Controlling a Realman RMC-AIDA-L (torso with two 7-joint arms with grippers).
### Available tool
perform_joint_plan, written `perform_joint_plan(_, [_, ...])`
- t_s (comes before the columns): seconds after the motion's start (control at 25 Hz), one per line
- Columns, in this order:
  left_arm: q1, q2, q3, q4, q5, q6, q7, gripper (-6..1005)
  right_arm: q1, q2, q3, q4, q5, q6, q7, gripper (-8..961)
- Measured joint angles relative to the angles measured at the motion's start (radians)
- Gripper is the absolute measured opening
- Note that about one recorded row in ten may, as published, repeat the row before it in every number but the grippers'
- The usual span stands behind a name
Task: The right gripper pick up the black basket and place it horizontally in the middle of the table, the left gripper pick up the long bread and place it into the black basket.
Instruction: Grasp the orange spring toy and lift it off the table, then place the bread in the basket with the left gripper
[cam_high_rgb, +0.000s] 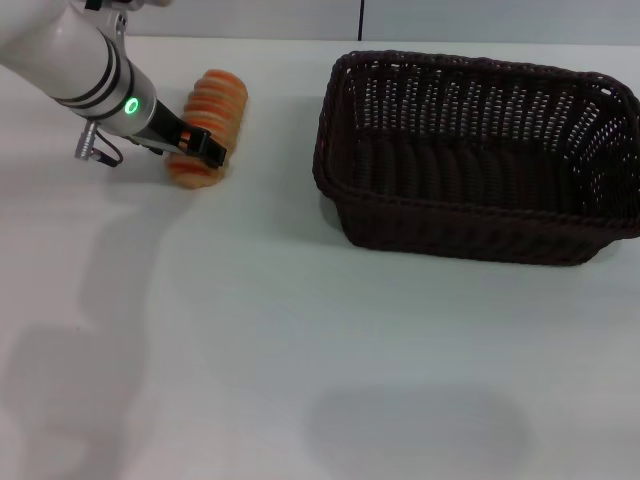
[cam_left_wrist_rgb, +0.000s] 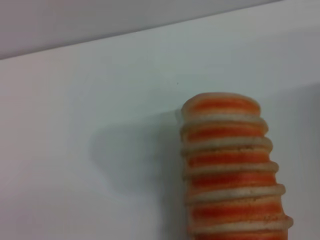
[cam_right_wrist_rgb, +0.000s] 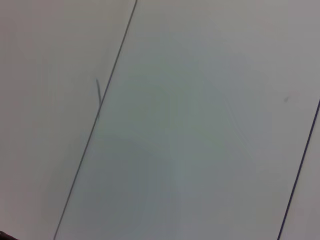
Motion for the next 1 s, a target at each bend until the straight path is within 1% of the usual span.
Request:
perform_joint_plan(0.2, [0.010,-0.001,0.014,0.001,0.000,0.002,0.010,703,0.000,-0.001,-0.010,0.007,0.001,0.000,0.000,276])
perform_joint_plan(0.24, [0.014,-0.003,0.043,0.006,-0.001,-0.002,0.010,697,0.000,-0.001,-0.010,0.007,0.001,0.000,0.000,276])
perform_joint_plan(0.28, [0.014,-0.003,0.043,0.006,-0.001,-0.002,0.010,690,0.000,-0.001,-0.010,0.007,0.001,0.000,0.000,276])
perform_joint_plan(0.32, [0.023,-0.004,0.079,0.017,-0.002,-0.007,0.010,684,0.000,-0.001,-0.010,0.007,0.001,0.000,0.000,276])
perform_joint_plan(0.36, [0.023,-0.004,0.079,0.017,-0.002,-0.007,0.010,677,0.000,-0.001,-0.010,0.007,0.001,0.000,0.000,277])
perform_joint_plan(0.44, [0.038,-0.006,0.111,0.041,-0.005,-0.010,0.010,664,0.002,-0.001,-0.015,0.007,0.001,0.001,0.000,277])
perform_joint_plan(0.56, [0.052,-0.007,0.117,0.067,-0.005,-0.010,0.011,645,0.002,-0.001,-0.019,0.007,0.001,0.001,0.000,277])
perform_joint_plan(0.6, [0.063,-0.008,0.120,0.088,-0.005,-0.010,0.011,638,0.003,-0.001,-0.020,0.007,0.001,0.002,0.000,277])
perform_joint_plan(0.64, [0.099,-0.009,0.138,0.154,-0.017,-0.010,0.011,632,0.003,-0.001,-0.020,0.007,0.001,0.002,0.000,277])
perform_joint_plan(0.68, [0.099,-0.009,0.138,0.154,-0.017,-0.010,0.011,621,0.003,-0.001,-0.020,0.007,0.001,0.002,0.000,277])
perform_joint_plan(0.72, [0.151,-0.009,0.169,0.242,-0.050,-0.010,0.011,611,0.003,-0.001,-0.020,0.007,0.001,0.002,0.000,277])
perform_joint_plan(0.76, [0.179,-0.008,0.183,0.285,-0.070,-0.011,0.011,600,0.003,-0.001,-0.020,0.007,0.001,0.002,0.000,276])
perform_joint_plan(0.8, [0.226,-0.005,0.199,0.370,-0.103,-0.011,0.015,590,0.003,-0.001,-0.020,0.007,0.002,0.002,0.000,276])
perform_joint_plan(0.84, [0.259,-0.004,0.206,0.430,-0.123,-0.004,0.024,581,0.003,-0.001,-0.020,0.009,0.002,0.002,0.000,276])
perform_joint_plan(1.0, [0.297,-0.004,0.219,0.516,-0.157,0.019,0.037,543,0.007,-0.001,-0.022,0.010,0.002,0.003,0.000,277])
